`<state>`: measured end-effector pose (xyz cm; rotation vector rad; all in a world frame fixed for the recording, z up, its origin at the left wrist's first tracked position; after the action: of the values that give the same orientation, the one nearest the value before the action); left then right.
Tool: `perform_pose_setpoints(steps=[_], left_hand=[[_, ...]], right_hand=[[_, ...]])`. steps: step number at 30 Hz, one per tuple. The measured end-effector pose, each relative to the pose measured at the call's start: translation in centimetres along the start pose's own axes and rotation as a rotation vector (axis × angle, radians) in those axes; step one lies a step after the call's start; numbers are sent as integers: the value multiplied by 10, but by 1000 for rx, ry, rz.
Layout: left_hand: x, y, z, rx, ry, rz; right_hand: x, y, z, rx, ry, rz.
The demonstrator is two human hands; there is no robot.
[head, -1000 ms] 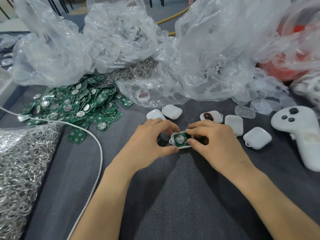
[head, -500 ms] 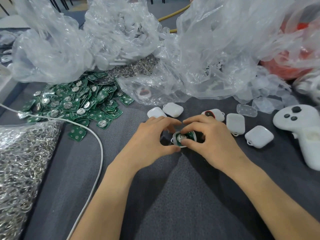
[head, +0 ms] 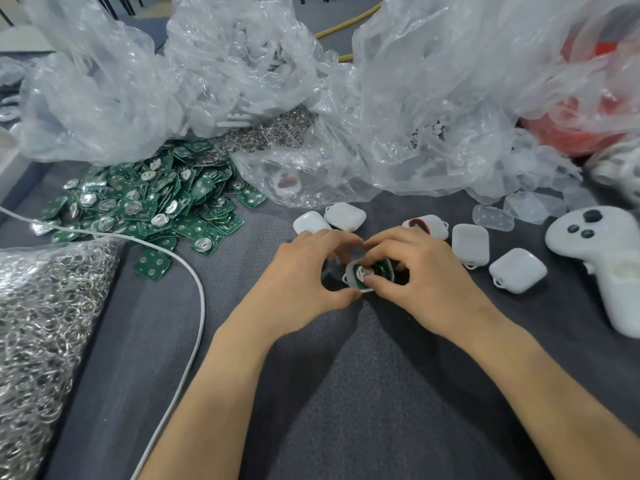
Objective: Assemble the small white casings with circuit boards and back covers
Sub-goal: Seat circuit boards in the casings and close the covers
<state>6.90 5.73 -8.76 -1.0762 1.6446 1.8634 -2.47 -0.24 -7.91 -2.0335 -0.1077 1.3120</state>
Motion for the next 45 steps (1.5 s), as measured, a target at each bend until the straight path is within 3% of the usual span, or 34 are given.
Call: perform_pose_setpoints(steps=[20, 32, 40, 45], left_hand=[[-1, -3, -2, -4, 6, 138], [0, 5, -1, 32, 17, 127], [9, 1, -2, 5, -6, 67], [7, 5, -3, 8, 89, 92]], right_hand=[[2, 6, -1, 69, 4, -93], [-2, -1, 1, -12, 44, -85], [-26, 23, 8, 148, 239, -458], [-39, 38, 12, 216, 389, -800]])
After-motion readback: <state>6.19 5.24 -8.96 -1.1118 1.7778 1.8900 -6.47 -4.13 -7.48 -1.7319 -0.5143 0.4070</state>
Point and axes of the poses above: each hand's wrist, its own z-axis away from the middle knuckle, its own x-axis out of the palm, y = z × x, the point moved 10 cm from there along -z, towards the middle knuckle, and after that the axes turned 6 degrees about -x, right-handed, at the moved point
